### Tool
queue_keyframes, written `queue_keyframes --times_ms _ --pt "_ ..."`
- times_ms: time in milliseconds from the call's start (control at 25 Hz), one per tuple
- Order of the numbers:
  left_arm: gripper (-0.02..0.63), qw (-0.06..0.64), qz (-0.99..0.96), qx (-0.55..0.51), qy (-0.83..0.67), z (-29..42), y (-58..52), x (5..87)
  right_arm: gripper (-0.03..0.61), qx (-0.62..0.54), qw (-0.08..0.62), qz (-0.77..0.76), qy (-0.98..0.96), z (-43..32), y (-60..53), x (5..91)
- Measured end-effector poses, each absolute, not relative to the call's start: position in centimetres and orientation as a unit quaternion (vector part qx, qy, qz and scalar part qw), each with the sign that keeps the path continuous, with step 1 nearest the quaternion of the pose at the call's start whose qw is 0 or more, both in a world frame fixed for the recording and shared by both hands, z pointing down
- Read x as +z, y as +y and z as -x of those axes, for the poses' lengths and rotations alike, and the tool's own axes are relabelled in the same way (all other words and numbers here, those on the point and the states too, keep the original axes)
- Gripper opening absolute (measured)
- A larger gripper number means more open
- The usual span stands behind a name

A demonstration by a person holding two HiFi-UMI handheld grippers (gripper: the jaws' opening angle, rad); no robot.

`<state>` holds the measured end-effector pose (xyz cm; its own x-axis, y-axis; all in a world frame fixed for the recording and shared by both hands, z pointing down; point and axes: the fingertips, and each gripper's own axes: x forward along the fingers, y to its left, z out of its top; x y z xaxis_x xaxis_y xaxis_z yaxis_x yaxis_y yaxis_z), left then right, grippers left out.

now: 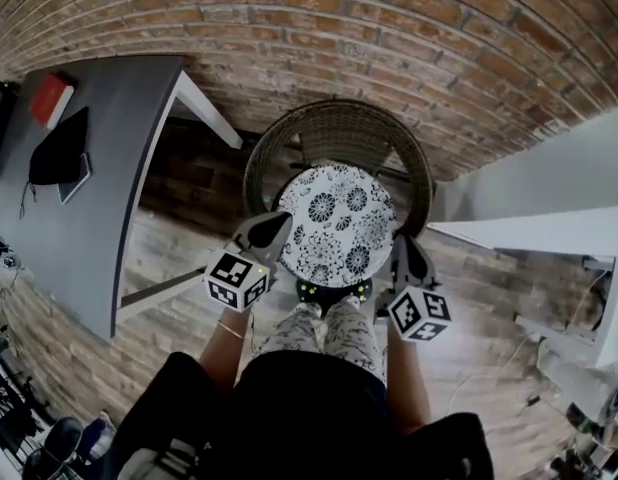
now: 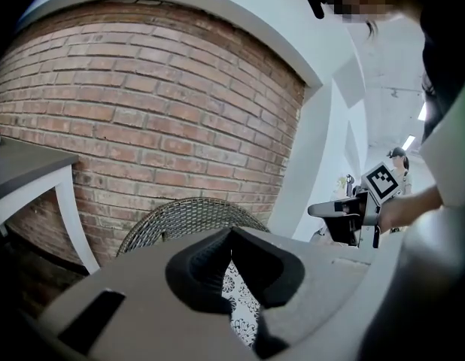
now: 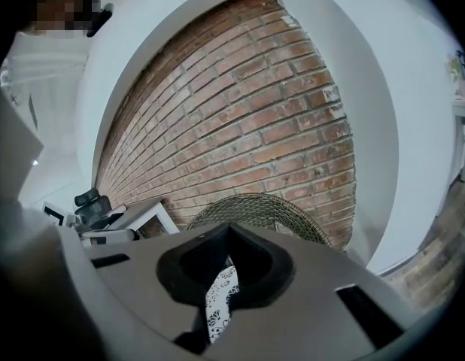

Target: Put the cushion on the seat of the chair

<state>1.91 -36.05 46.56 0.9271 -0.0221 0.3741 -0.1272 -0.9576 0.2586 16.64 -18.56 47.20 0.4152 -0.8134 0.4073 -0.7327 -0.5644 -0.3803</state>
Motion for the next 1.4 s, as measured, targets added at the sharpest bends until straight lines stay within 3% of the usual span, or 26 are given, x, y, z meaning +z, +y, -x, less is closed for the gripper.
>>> queue_keyframes --times_ms 1400 --pt "0.005 0.086 -0.992 0.087 -0.03 -0.1 -36.4 32.0 0.0 -0.167 0.075 0.84 0.511 -14.7 -20.5 33.3"
